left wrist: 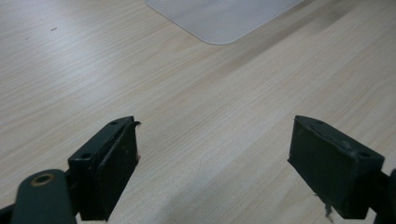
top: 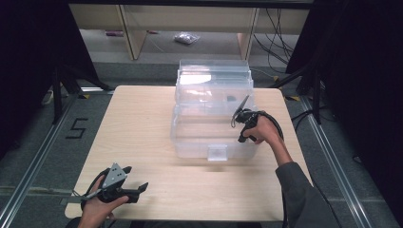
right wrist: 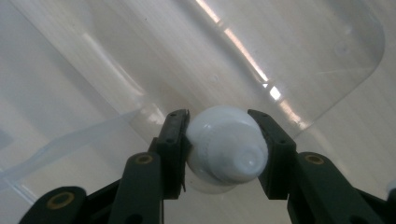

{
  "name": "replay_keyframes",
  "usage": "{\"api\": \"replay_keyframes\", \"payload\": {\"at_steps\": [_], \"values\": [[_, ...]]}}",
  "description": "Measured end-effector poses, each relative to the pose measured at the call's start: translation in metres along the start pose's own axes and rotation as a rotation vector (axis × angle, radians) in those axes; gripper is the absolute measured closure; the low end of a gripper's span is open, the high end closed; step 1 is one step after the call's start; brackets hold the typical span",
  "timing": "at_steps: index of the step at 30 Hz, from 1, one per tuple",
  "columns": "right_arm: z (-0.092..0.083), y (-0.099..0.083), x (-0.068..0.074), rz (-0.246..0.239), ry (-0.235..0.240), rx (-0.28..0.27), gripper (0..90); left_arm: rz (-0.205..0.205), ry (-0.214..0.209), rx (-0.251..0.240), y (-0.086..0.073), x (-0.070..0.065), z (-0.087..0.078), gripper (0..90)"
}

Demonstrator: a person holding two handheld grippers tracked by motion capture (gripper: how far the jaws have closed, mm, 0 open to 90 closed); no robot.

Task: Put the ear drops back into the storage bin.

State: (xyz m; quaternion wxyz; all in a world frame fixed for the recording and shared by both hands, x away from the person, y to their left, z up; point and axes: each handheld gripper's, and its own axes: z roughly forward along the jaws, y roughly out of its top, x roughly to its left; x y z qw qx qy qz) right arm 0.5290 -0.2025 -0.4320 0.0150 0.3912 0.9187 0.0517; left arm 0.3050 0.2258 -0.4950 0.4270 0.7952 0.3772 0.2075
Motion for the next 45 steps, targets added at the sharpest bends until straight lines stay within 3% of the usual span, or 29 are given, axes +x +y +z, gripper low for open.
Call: {"api": "replay_keyframes", "payload": {"at_steps": [3, 4, 6, 7, 10, 13, 16, 17, 18, 21, 24, 27, 28, 33, 34, 35, 37, 40, 42, 43, 45], "values": [[0.000, -0.001, -0.002, -0.033, -0.005, -0.016, 59.9, 0.000, 0.000, 0.000, 0.000, 0.000, 0.000, 15.1], [0.002, 0.000, -0.007, -0.111, -0.012, -0.038, 59.9, 0.000, 0.000, 0.000, 0.000, 0.000, 0.000, 15.1], [0.000, -0.001, -0.002, -0.017, -0.011, 0.000, 59.9, -0.001, 0.001, -0.002, 0.000, 0.000, 0.000, 15.1], [0.000, -0.001, -0.003, -0.038, -0.024, 0.002, 59.9, -0.002, 0.001, -0.001, 0.000, 0.000, 0.000, 15.1], [0.000, -0.002, -0.002, -0.027, -0.025, 0.016, 59.9, -0.001, 0.001, 0.000, 0.000, 0.000, 0.000, 15.1], [0.000, -0.003, -0.003, -0.047, -0.030, 0.014, 59.8, 0.000, 0.000, 0.000, 0.000, 0.000, 0.000, 15.1], [-0.003, -0.003, -0.001, -0.013, -0.026, 0.022, 58.3, -0.001, 0.001, -0.001, 0.000, 0.000, 0.000, 15.1], [-0.002, -0.004, -0.005, -0.061, -0.029, -0.007, 55.5, -0.002, 0.001, -0.001, 0.000, 0.000, 0.000, 15.1], [-0.003, -0.003, -0.002, -0.037, -0.027, 0.003, 55.1, -0.001, 0.001, 0.000, 0.000, 0.000, 0.000, 15.1], [-0.005, -0.003, -0.001, -0.025, -0.021, 0.001, 52.3, -0.001, 0.001, -0.001, 0.000, 0.000, 0.000, 15.1], [-0.008, -0.003, 0.000, 0.000, -0.023, -0.027, 45.0, 0.000, 0.001, -0.001, 0.000, 0.000, 0.000, 15.1], [-0.010, -0.003, -0.001, -0.020, -0.026, -0.053, 44.2, 0.000, 0.000, 0.000, 0.000, 0.000, 0.000, 15.1], [-0.012, -0.003, 0.001, 0.003, -0.028, -0.046, 43.3, 0.000, 0.002, -0.001, 0.000, 0.000, 0.000, 15.1], [-0.021, -0.003, 0.001, -0.021, -0.044, -0.083, 41.0, -0.001, 0.001, 0.000, 0.000, 0.000, 0.000, 15.1], [-0.024, -0.003, 0.003, 0.000, -0.039, -0.073, 40.8, -0.001, 0.000, 0.000, 0.000, 0.000, 0.000, 15.1], [-0.025, -0.003, 0.002, -0.018, -0.043, -0.085, 40.7, 0.001, 0.000, -0.001, 0.000, 0.000, 0.000, 15.1], [-0.029, -0.003, 0.004, -0.005, -0.042, -0.083, 39.7, -0.002, 0.001, 0.000, 0.000, 0.000, 0.000, 15.1], [-0.032, -0.004, 0.005, -0.031, -0.045, -0.111, 38.9, -0.001, 0.001, 0.000, 0.000, 0.000, 0.000, 15.1], [-0.032, -0.005, 0.005, -0.038, -0.046, -0.111, 38.7, 0.001, -0.001, 0.000, 0.000, 0.000, 0.000, 15.1], [-0.034, -0.005, 0.008, -0.010, -0.040, -0.092, 38.7, 0.001, 0.001, -0.001, 0.000, 0.000, 0.000, 15.1], [-0.034, -0.005, 0.007, -0.026, -0.034, -0.099, 38.6, 0.010, 0.000, 0.009, 0.000, 0.001, 0.000, 15.1]]}}
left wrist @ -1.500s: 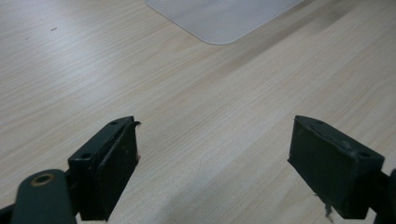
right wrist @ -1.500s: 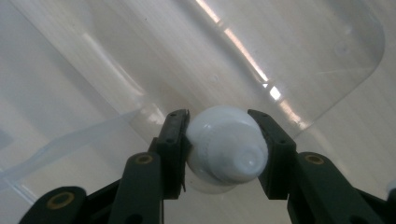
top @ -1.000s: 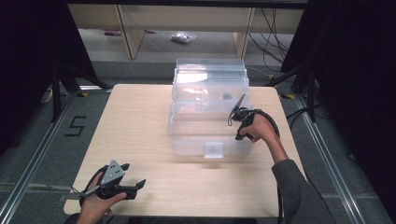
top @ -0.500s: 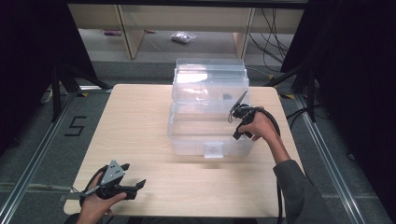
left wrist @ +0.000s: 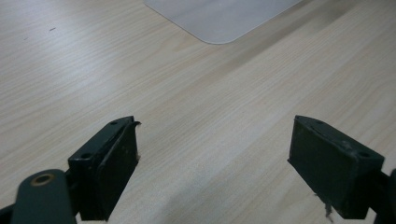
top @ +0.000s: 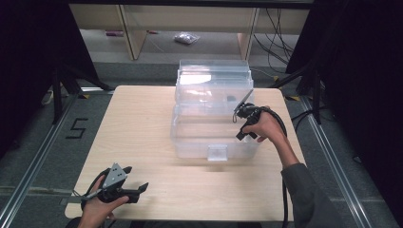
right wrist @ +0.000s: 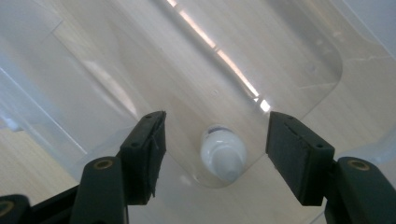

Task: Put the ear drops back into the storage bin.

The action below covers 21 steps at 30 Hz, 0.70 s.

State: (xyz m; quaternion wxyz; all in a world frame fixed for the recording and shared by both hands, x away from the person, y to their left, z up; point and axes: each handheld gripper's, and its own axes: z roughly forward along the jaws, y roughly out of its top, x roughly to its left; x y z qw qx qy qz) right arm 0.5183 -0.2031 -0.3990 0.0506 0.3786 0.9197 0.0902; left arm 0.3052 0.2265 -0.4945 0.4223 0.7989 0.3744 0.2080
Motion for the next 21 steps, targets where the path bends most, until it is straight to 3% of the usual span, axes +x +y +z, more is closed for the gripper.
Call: {"api": "replay_keyframes", "payload": {"at_steps": [1, 5, 8, 9, 13, 21], "values": [[0.001, 0.000, -0.001, -0.036, -0.005, -0.025, 38.5, -0.010, 0.000, -0.009, 0.000, -0.001, 0.001, 15.1], [-0.001, -0.001, 0.000, -0.040, 0.000, -0.035, 38.0, -0.001, 0.001, -0.001, 0.000, 0.000, 0.000, 15.1], [-0.003, -0.001, 0.003, -0.012, -0.002, -0.022, 37.6, -0.010, 0.000, -0.009, 0.000, -0.001, 0.001, 15.1], [-0.002, -0.001, 0.001, -0.048, -0.004, -0.039, 37.6, -0.011, 0.001, -0.009, 0.000, -0.001, 0.001, 15.1], [-0.005, -0.001, 0.005, -0.025, 0.006, -0.039, 37.5, -0.009, 0.000, -0.009, 0.000, -0.001, 0.001, 15.1], [-0.010, -0.002, 0.010, -0.036, 0.032, -0.065, 36.8, -0.009, 0.000, -0.009, 0.000, -0.001, 0.001, 15.1]]}}
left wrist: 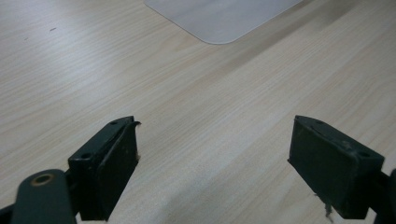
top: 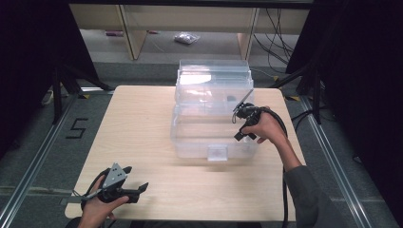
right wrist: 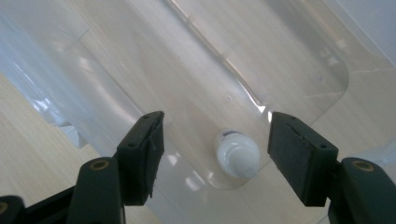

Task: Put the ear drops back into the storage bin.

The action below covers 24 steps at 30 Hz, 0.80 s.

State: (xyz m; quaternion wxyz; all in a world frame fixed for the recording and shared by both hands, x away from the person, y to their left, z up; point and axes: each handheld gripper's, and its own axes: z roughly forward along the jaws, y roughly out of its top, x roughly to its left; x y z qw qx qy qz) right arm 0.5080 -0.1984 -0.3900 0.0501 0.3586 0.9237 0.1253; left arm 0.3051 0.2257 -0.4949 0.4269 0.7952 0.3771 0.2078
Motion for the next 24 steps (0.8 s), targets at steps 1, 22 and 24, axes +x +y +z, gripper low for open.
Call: {"api": "replay_keyframes", "payload": {"at_steps": [1, 22, 24], "values": [[0.000, 0.000, 0.000, 0.000, 0.000, 0.000, 36.8, -0.001, 0.001, 0.000, 0.000, 0.000, 0.000, 15.1], [-0.010, -0.008, 0.007, -0.005, 0.013, -0.058, 34.3, -0.002, 0.004, -0.002, 0.000, 0.000, 0.000, 15.1], [-0.012, -0.010, 0.007, 0.000, 0.017, -0.064, 33.8, -0.002, 0.004, -0.001, 0.000, 0.000, 0.000, 15.1]]}}
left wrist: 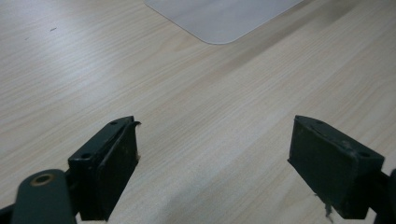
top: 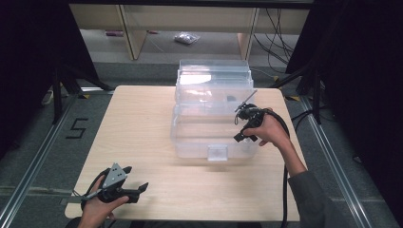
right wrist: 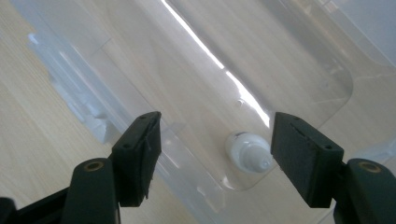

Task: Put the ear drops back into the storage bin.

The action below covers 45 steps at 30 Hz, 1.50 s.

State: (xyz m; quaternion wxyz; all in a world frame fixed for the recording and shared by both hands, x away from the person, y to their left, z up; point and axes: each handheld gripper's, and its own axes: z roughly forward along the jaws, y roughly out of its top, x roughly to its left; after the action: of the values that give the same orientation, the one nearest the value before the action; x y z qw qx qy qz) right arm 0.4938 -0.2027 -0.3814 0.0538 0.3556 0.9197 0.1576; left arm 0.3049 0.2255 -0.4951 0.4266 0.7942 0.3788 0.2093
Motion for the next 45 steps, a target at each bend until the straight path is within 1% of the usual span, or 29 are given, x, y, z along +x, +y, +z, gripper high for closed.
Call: {"api": "replay_keyframes", "payload": {"at_steps": [3, 4, 5, 6, 8, 10, 11, 12, 13, 14, 15, 18, 20, 21, 22, 23, 24, 26, 28, 29, 30, 32, 35, 36, 38, 39, 43, 44, 45], "values": [[-0.003, -0.002, 0.002, 0.002, 0.005, -0.013, 33.3, 0.000, 0.000, 0.000, 0.000, 0.000, 0.000, 15.1], [-0.004, -0.002, 0.002, -0.008, 0.003, -0.020, 33.1, 0.000, 0.000, 0.000, 0.000, 0.000, 0.000, 15.1], [-0.005, -0.003, 0.004, -0.004, 0.007, -0.024, 33.0, 0.013, -0.003, 0.009, 0.000, 0.001, -0.001, 15.1], [-0.006, -0.003, 0.004, -0.008, 0.006, -0.033, 32.8, 0.002, -0.001, 0.000, 0.000, 0.000, 0.000, 15.1], [-0.010, -0.005, 0.007, -0.003, 0.014, -0.042, 32.6, 0.013, 0.000, 0.010, 0.000, 0.001, -0.001, 15.1], [-0.012, -0.007, 0.009, -0.013, 0.015, -0.053, 32.4, 0.000, 0.001, 0.000, 0.000, 0.000, 0.000, 15.1], [-0.012, -0.007, 0.009, -0.013, 0.015, -0.053, 32.2, 0.001, 0.001, 0.000, 0.000, 0.000, 0.000, 15.1], [-0.014, -0.008, 0.010, -0.010, 0.013, -0.057, 32.2, 0.013, 0.000, 0.009, 0.000, 0.001, -0.001, 15.1], [-0.014, -0.008, 0.010, -0.010, 0.013, -0.057, 32.2, 0.003, 0.000, 0.000, 0.000, 0.000, 0.000, 15.1], [-0.016, -0.008, 0.012, -0.003, 0.014, -0.058, 32.2, 0.013, 0.000, 0.009, 0.000, 0.001, -0.001, 15.1], [-0.017, -0.009, 0.012, -0.013, 0.004, -0.063, 32.1, 0.002, 0.001, 0.000, 0.000, 0.000, 0.000, 15.1], [-0.018, -0.010, 0.013, -0.030, 0.010, -0.065, 32.1, 0.000, 0.001, 0.000, 0.000, 0.000, 0.000, 15.1], [-0.020, -0.011, 0.014, -0.031, 0.010, -0.077, 32.1, 0.002, 0.001, 0.001, 0.000, 0.000, 0.000, 15.1], [-0.020, -0.012, 0.015, -0.018, 0.014, -0.073, 32.1, 0.012, 0.002, 0.009, 0.000, 0.001, 0.000, 15.2], [-0.020, -0.012, 0.016, -0.026, 0.016, -0.079, 32.0, 0.011, 0.001, 0.009, 0.000, 0.001, 0.000, 15.1], [-0.021, -0.013, 0.017, -0.019, 0.017, -0.075, 32.0, 0.013, 0.000, 0.010, 0.000, 0.001, 0.000, 15.1], [-0.020, -0.014, 0.017, -0.029, 0.018, -0.080, 32.0, 0.014, 0.000, 0.010, 0.000, 0.001, 0.000, 15.1], [-0.021, -0.015, 0.019, -0.018, 0.020, -0.084, 31.9, 0.002, 0.001, 0.000, 0.000, 0.000, 0.000, 15.1], [-0.021, -0.017, 0.018, -0.029, 0.019, -0.083, 31.8, 0.002, 0.001, 0.000, 0.000, 0.000, 0.000, 15.1], [-0.022, -0.018, 0.018, -0.031, 0.016, -0.081, 31.8, 0.001, 0.000, 0.000, 0.000, 0.000, 0.000, 15.1], [-0.022, -0.019, 0.019, -0.038, 0.020, -0.089, 31.7, 0.012, 0.000, 0.009, 0.000, 0.001, -0.001, 15.2], [-0.024, -0.022, 0.020, -0.023, 0.021, -0.092, 31.6, 0.012, 0.001, 0.009, 0.000, 0.001, 0.000, 15.1], [-0.027, -0.025, 0.021, -0.043, 0.020, -0.108, 31.5, 0.010, 0.001, 0.010, 0.000, 0.001, 0.000, 15.1], [-0.028, -0.026, 0.022, -0.036, 0.020, -0.105, 31.4, 0.021, 0.002, 0.020, 0.000, 0.002, -0.001, 15.1], [-0.030, -0.030, 0.024, -0.047, 0.019, -0.121, 31.2, 0.019, 0.002, 0.018, 0.000, 0.002, -0.001, 15.1], [-0.031, -0.031, 0.025, -0.042, 0.017, -0.123, 31.2, 0.011, 0.002, 0.010, 0.000, 0.001, -0.001, 15.1], [-0.033, -0.038, 0.032, -0.035, 0.031, -0.140, 31.0, 0.010, -0.001, 0.010, 0.000, 0.001, -0.001, 15.1], [-0.033, -0.040, 0.032, -0.050, 0.025, -0.146, 31.0, 0.018, 0.002, 0.017, 0.000, 0.002, -0.001, 15.1], [-0.033, -0.040, 0.032, -0.050, 0.025, -0.146, 31.0, 0.018, 0.002, 0.017, 0.000, 0.002, -0.001, 15.1]]}}
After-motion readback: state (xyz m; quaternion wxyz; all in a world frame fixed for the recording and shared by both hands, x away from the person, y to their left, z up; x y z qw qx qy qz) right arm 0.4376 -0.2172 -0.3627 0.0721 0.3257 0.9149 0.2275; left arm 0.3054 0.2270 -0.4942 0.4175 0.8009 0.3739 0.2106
